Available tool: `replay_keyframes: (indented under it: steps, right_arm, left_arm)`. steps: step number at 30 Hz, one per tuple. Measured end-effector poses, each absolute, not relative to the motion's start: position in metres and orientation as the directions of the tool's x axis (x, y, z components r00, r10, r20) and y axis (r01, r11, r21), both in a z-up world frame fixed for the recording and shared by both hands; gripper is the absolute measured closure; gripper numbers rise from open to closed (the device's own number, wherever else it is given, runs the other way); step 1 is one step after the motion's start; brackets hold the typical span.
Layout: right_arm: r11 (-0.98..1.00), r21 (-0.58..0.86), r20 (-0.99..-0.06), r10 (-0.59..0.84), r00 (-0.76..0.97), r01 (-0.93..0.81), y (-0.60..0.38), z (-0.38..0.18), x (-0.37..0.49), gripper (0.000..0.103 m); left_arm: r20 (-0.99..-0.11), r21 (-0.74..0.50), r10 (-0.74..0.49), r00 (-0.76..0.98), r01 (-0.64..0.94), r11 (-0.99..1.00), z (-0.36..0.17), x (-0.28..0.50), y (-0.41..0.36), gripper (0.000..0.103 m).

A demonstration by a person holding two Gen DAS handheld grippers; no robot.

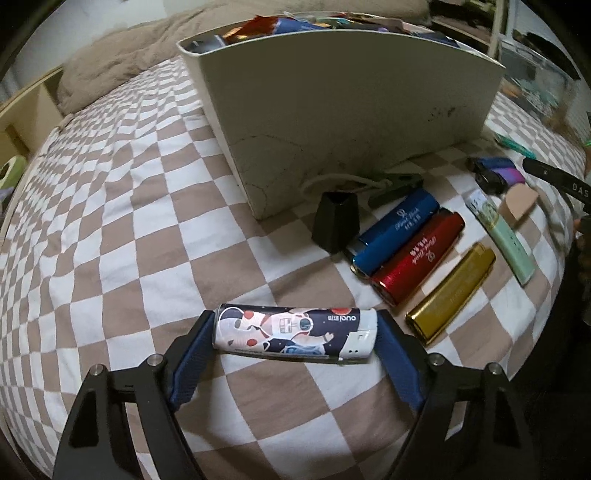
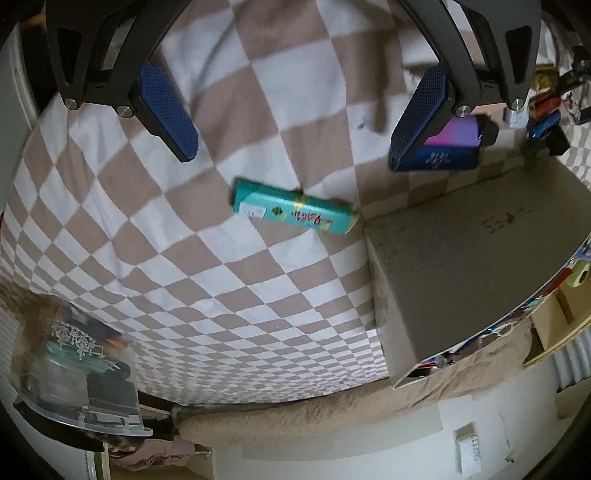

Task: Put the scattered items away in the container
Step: 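Close the left gripper on the white patterned lighter while the right approaches the teal lighter, then close the right gripper on the teal lighter while the left holds the white lighter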

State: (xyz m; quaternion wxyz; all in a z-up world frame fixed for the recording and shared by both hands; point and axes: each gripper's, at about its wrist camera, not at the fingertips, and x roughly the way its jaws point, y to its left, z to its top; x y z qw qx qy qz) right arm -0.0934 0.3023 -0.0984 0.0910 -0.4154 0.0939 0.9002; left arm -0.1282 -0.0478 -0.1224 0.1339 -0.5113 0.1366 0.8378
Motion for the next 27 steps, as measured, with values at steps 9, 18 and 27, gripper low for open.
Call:
replay_keyframes:
  steps: [9, 18, 27]
  right_arm:
    - [-0.939, 0.101, -0.757, 0.142, -0.638, -0.329, 0.305, -0.1, -0.117, 0.0]
    - [-0.923, 0.115, -0.731, 0.171, -0.661, -0.366, 0.313, -0.104, -0.12, 0.017]
    - [-0.988, 0.052, -0.765, 0.054, -0.641, -0.145, 0.307, -0.1, -0.119, 0.02]
  left_arm:
    - [-0.848, -0.027, 0.03, -0.529, -0.013, -1.0, -0.12, -0.13, -0.065, 0.018]
    - [-0.751, 0.106, -0.14, -0.646, 0.092, -0.99, -0.128, -0.115, -0.041, 0.018]
    - [-0.753, 0.041, -0.083, -0.652, 0.08, -0.996, -0.131, -0.118, -0.045, 0.017]
